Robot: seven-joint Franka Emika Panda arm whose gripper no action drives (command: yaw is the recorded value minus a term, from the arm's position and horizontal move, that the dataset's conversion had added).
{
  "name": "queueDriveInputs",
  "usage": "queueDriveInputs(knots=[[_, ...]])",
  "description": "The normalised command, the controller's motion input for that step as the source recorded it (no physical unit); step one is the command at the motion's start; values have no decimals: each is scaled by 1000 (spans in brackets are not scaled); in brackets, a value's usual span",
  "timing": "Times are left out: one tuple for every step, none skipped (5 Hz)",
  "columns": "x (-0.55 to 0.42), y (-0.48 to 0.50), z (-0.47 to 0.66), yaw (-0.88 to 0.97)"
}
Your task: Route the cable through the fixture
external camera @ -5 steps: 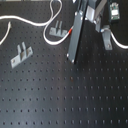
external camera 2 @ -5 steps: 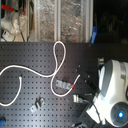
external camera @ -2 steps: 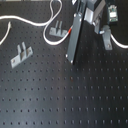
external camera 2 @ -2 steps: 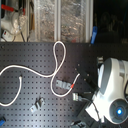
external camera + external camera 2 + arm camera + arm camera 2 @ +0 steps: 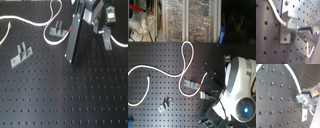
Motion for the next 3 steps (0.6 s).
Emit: queueDriveInputs(knots=[[-351, -44, 10, 0], [-400, 38, 10, 0], [7, 7, 0, 0]])
